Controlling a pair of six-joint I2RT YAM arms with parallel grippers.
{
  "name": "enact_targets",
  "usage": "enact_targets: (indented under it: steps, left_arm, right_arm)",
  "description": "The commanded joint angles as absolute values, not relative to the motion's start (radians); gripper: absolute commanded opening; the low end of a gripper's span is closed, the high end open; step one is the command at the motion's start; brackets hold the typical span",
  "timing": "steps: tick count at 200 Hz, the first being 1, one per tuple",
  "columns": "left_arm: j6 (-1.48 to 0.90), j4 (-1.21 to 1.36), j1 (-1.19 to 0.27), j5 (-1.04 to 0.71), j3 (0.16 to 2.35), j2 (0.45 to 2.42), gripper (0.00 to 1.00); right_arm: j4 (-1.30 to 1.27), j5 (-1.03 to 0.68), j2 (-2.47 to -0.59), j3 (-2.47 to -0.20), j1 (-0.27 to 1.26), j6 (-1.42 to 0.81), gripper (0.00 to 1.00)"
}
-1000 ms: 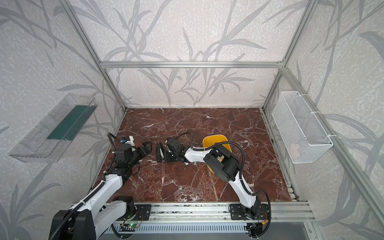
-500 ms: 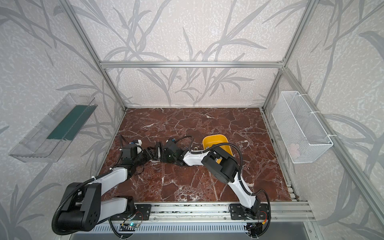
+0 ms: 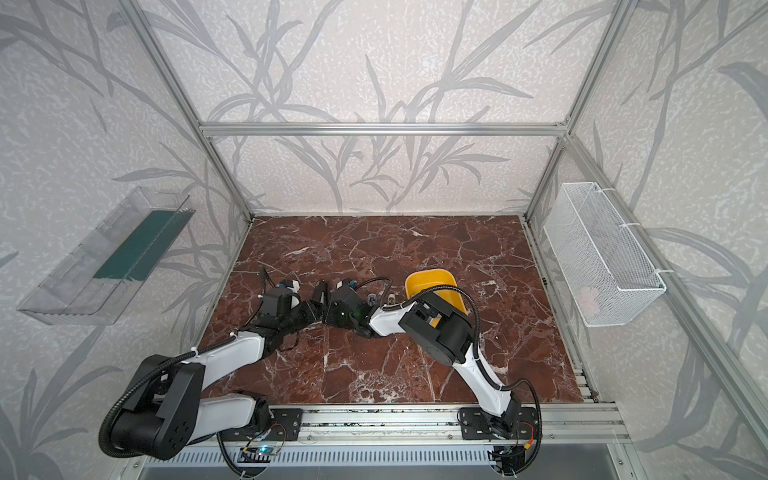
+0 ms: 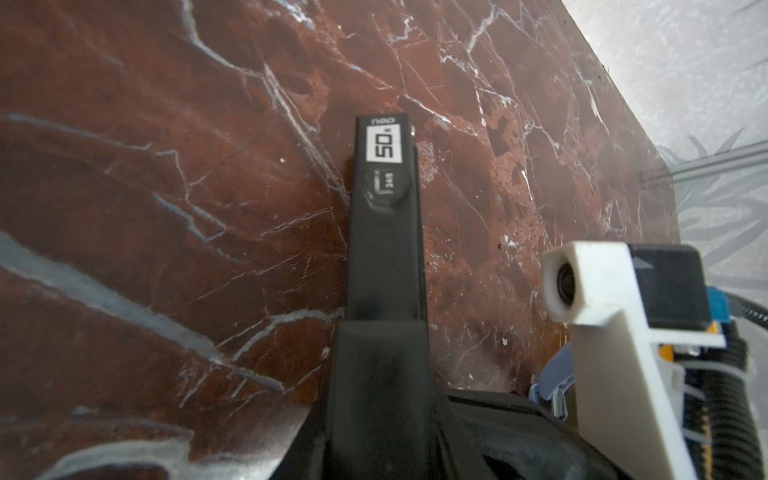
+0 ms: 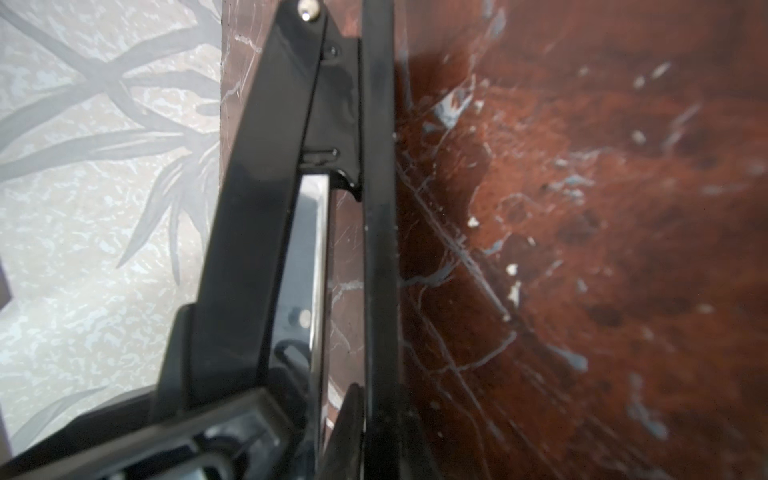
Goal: Load the staples into the stapler
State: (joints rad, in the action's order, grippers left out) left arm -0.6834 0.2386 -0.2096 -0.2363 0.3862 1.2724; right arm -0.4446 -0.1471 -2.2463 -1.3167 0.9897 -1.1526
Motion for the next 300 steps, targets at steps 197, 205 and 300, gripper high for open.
enact_targets:
  steps: [197,205,300]
  left_arm:
    - [-0.574,0.017,-0.415,0.096,0.585,1.35,0.44]
    - [-0.572,0.013,-0.416,0.082,0.587,1.342,0.49]
    - [-0.544,-0.132,-0.387,0.251,0.594,0.986,0.82]
  right_arm:
    - [-0.677,-0.106,-2.035,-0.99,0.993,-1.029,0.37]
    - [-0.661,-0.091,-2.011,-0.981,0.993,-1.015,0.37]
    - [-0.461,-0.021,-1.894,-1.059,0.991,-0.788,0.28]
